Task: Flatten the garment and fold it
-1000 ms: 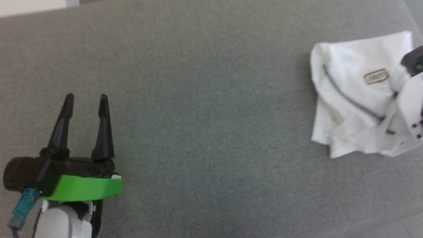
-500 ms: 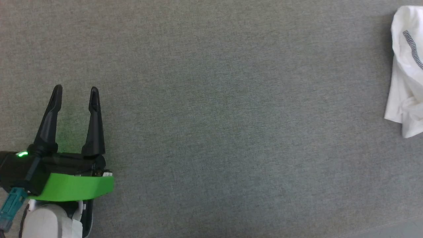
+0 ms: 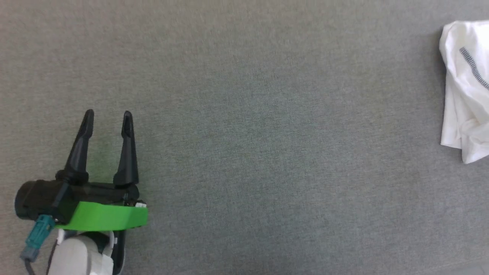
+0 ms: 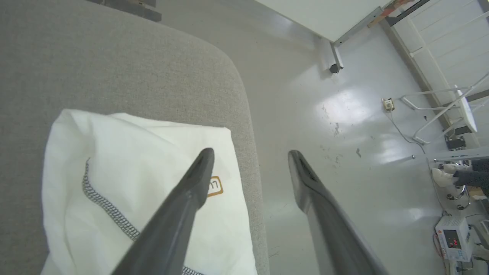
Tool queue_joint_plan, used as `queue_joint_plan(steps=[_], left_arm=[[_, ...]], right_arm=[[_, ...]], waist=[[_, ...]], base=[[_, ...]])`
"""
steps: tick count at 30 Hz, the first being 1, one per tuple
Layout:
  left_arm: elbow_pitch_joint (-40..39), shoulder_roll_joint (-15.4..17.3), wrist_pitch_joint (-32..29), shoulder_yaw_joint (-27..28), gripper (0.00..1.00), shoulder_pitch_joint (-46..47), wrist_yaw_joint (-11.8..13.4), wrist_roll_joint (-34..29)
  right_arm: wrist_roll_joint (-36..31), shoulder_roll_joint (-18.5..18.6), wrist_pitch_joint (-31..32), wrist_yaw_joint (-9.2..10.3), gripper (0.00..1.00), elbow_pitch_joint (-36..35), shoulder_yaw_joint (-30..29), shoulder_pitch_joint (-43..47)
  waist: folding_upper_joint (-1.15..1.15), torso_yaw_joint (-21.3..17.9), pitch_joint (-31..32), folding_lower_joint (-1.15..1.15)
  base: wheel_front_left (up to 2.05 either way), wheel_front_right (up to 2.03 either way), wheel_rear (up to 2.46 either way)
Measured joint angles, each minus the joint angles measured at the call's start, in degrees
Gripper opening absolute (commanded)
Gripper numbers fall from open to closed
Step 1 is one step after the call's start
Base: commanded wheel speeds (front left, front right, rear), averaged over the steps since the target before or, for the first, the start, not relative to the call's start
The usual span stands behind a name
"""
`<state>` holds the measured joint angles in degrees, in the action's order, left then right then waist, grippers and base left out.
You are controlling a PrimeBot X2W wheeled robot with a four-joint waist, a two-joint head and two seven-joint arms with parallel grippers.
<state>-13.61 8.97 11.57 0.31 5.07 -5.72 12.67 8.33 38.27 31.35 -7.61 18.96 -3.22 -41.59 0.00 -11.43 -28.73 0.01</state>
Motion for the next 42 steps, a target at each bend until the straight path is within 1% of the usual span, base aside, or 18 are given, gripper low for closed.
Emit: queue_joint_plan(steps=[4,7,10,12,15,17,19,20,22,24,26,30,32,37,42], left_arm=[[3.1,-0.7,1.2,0.0,1.00,0.1,0.3,0.3],[4.9,-1.5,1.7,0.6,1.00,0.1,1.3,0.5],[5.9,-1.9,2.1,1.4,1.00,0.0,2.6,0.5],[6.8,-2.1,2.2,1.8,1.00,0.0,3.7,0.5],[8.4,-2.4,1.6,2.0,1.00,0.0,5.4,0.1],[9.2,-2.8,1.5,1.9,1.00,0.0,6.3,0.0],[10.1,-3.1,1.4,1.6,1.00,0.1,7.0,-0.1],[10.7,-3.2,1.3,1.5,1.00,0.1,7.4,-0.4],[11.6,-3.3,1.1,1.5,1.00,0.1,8.2,-0.8],[12.4,-3.3,1.1,1.3,1.00,0.0,8.4,-0.9],[13.3,-3.3,1.1,1.1,1.00,-0.1,8.4,-1.1],[14.7,-3.3,1.2,0.7,1.00,-0.7,8.4,-1.1],[15.3,-3.3,1.4,0.5,1.00,-1.1,8.4,-1.1],[17.6,-3.4,1.7,-0.3,1.00,-1.9,8.8,-1.1],[20.1,-3.8,1.7,-1.8,1.00,-2.5,8.8,-1.1]], right_arm=[[1.0,-1.3,-3.7,0.02,1.00,-6.5,0.8,-0.8],[3.0,-5.0,-7.4,0.01,1.00,-10.5,1.3,-0.9],[5.3,-10.3,-12.6,0.01,1.00,-14.1,0.5,-0.5],[5.9,-14.3,-17.2,0.01,1.00,-17.0,-0.3,0.6],[7.4,-21.0,-22.0,0.02,1.00,-20.1,-2.4,4.7],[7.4,-24.3,-25.3,0.02,1.00,-21.6,-3.4,8.3],[5.5,-27.1,-30.2,0.03,1.00,-23.3,-4.4,12.5],[5.4,-29.1,-32.1,0.03,1.00,-23.8,-5.0,14.6],[4.1,-32.3,-35.5,0.04,1.00,-24.0,-5.7,18.8],[2.8,-34.5,-38.4,0.03,1.00,-23.4,-6.8,22.7],[2.5,-35.3,-41.2,0.03,1.00,-21.9,-8.2,26.5],[6.6,-35.3,-44.5,0.04,1.00,-16.4,-7.5,32.5],[6.6,-35.3,-45.2,0.04,1.00,-14.7,-5.8,34.5],[4.5,-35.3,-45.9,0.04,1.00,-13.0,0.0,38.3],[3.2,-35.4,-46.0,0.03,1.00,-11.9,2.8,41.5]], waist=[[0.00,0.7,3.7,-0.01],[0.00,1.4,6.8,-0.01],[0.00,2.1,10.0,-0.01],[0.00,2.8,12.3,-0.01],[0.00,4.0,15.3,-0.01],[0.00,4.9,17.1,-0.01],[0.00,6.1,18.9,-0.01],[0.00,6.7,19.7,-0.01],[0.00,7.8,21.2,-0.01],[0.00,8.8,22.6,-0.01],[0.00,9.7,24.3,-0.01],[0.00,11.4,27.1,-0.02],[0.00,12.0,28.2,-0.01],[0.00,13.0,30.1,-0.01],[0.00,13.6,30.6,-0.02]], base=[[0.00,0.00,0.00],[0.00,0.00,0.00],[0.00,0.00,0.00],[0.00,0.00,0.00],[0.00,0.00,0.00],[0.00,0.00,0.00],[0.00,0.00,0.00],[0.00,0.00,0.00],[0.00,0.00,0.00],[0.00,0.00,0.00],[0.00,0.00,0.00],[0.00,0.00,0.00],[0.00,0.00,0.00],[0.00,0.00,0.00],[0.00,0.00,0.00]])
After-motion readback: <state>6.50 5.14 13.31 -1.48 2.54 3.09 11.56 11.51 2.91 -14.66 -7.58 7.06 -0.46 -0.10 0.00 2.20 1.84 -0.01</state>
